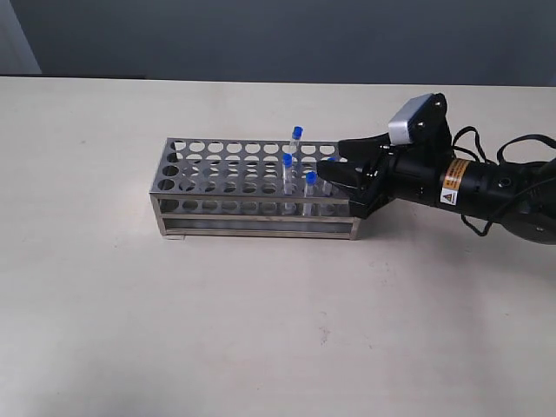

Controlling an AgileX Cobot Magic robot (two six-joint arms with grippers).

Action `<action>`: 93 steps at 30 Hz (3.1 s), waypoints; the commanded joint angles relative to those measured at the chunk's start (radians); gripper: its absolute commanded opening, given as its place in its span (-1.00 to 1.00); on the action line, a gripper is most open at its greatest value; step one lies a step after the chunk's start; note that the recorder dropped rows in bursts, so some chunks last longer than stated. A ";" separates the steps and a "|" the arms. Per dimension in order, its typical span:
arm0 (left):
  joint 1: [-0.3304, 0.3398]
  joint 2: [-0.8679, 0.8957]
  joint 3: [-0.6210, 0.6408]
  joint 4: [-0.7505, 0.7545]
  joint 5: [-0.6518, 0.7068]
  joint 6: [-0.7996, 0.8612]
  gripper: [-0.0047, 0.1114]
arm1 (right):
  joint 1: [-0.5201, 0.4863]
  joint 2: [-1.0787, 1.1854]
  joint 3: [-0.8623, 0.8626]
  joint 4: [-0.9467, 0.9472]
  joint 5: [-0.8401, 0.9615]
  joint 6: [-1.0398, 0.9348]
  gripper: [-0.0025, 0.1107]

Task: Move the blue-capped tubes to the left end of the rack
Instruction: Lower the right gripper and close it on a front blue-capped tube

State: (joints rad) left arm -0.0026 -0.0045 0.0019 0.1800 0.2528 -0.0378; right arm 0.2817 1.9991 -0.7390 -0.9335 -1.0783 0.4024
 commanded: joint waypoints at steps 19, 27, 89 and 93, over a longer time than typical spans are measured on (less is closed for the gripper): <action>-0.007 0.004 -0.002 -0.002 -0.013 -0.003 -0.91 | 0.036 0.000 -0.005 -0.010 0.065 -0.009 -0.02; -0.007 0.004 -0.002 -0.002 -0.013 -0.003 -0.91 | 0.068 0.000 -0.005 0.078 0.105 -0.037 -0.02; -0.007 0.004 -0.002 -0.002 -0.013 -0.003 -0.91 | 0.068 -0.157 -0.005 0.046 0.386 -0.028 -0.10; -0.007 0.004 -0.002 -0.002 -0.013 -0.003 -0.91 | 0.068 -0.144 -0.005 0.046 0.337 -0.017 -0.10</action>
State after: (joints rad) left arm -0.0026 -0.0045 0.0019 0.1800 0.2528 -0.0378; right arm 0.3537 1.8475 -0.7435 -0.8963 -0.6989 0.3820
